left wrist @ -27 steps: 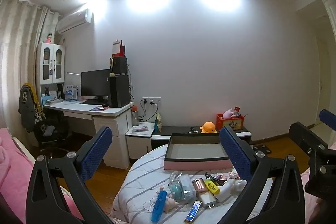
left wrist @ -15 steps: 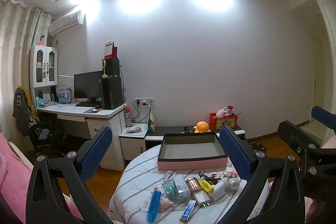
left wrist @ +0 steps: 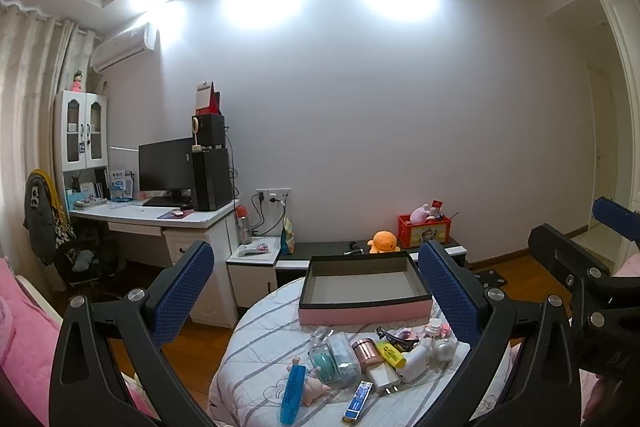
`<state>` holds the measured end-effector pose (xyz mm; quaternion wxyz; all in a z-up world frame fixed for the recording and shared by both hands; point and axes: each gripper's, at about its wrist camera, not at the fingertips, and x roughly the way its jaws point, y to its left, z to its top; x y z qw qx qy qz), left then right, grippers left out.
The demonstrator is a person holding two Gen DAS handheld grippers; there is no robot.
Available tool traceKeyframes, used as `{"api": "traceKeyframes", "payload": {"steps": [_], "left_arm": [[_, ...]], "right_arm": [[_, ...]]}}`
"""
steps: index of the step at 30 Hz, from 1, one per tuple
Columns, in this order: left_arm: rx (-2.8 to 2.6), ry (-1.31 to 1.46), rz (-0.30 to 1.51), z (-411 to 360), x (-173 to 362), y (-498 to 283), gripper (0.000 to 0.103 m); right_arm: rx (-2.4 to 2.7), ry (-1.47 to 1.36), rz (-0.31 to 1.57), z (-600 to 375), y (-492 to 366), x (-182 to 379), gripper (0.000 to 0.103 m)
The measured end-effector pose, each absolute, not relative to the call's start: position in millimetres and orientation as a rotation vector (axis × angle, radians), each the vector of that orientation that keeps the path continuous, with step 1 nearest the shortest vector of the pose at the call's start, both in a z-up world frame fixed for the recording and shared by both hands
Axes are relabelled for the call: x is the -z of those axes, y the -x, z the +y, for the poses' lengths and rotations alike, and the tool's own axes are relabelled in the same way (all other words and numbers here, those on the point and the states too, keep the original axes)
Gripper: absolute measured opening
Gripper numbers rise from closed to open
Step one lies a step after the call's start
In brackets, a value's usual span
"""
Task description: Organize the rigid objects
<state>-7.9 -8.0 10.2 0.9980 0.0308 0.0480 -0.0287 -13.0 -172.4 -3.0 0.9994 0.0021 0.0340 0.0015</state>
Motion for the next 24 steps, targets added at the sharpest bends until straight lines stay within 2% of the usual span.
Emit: {"api": "traceKeyframes", "payload": {"steps": [24], "left_arm": [[0.058,-0.061,0.095,-7.8,-6.8,7.2,0.103]], "right_arm": [[-0.004,-0.003,0.069,-172.9,14.1,1.9,0.103]]}}
